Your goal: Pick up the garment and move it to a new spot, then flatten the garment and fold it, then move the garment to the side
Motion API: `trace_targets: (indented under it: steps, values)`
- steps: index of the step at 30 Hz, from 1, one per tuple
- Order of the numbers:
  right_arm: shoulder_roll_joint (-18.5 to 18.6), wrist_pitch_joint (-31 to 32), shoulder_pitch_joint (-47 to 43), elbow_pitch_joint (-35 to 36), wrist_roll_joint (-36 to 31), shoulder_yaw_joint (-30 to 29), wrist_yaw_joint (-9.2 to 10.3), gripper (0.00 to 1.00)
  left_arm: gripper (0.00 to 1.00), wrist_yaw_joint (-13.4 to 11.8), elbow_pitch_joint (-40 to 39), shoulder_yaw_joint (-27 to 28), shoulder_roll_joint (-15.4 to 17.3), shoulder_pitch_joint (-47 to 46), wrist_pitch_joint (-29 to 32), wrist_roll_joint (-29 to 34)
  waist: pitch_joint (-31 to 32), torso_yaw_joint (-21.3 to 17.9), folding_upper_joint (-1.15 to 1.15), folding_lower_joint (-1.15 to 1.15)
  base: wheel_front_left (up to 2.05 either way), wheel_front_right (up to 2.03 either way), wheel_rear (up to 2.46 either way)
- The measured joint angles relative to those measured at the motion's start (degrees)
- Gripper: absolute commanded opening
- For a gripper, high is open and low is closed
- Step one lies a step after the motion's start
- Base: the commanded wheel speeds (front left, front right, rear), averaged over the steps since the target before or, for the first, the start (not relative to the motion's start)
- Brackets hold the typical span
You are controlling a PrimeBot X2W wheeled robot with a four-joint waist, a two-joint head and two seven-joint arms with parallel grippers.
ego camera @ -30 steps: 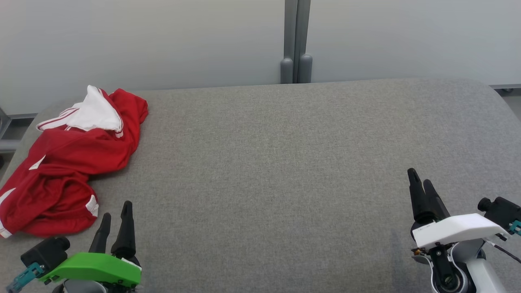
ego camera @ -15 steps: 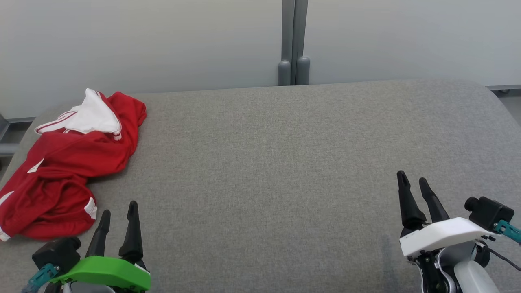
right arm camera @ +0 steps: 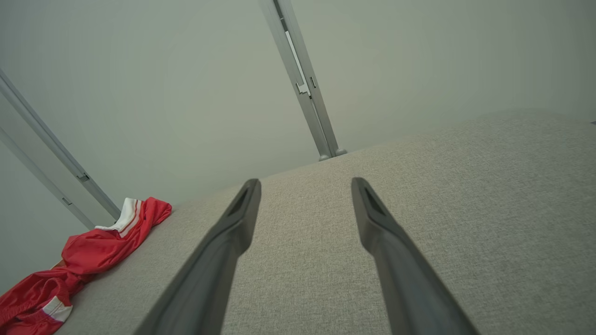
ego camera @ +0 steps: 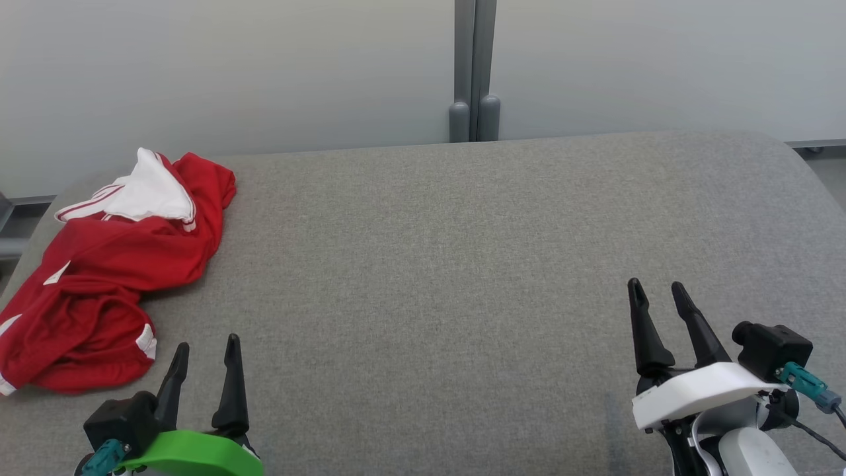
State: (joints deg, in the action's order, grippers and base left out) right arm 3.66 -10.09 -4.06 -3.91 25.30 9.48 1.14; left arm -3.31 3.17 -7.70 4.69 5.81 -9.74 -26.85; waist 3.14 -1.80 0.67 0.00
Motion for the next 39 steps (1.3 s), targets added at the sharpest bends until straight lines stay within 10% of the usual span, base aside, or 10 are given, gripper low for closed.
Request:
trace_targets:
  steps: [22,39]
  values:
    - [0.23,-4.26,-1.43,2.54,-16.53,2.74,1.49,1.00,1.00,-0.58,-2.03,-1.94,0.01,2.14,-4.68,13.28,0.92,-0.60,0.00,0.00,0.00,0.00,0.00]
    - [0.21,-4.26,-1.43,2.55,-16.80,2.77,1.47,1.00,1.00,-0.46,-1.55,-1.85,0.00,2.77,-4.68,13.49,1.01,-0.53,0.00,0.00,0.00,0.00,0.00]
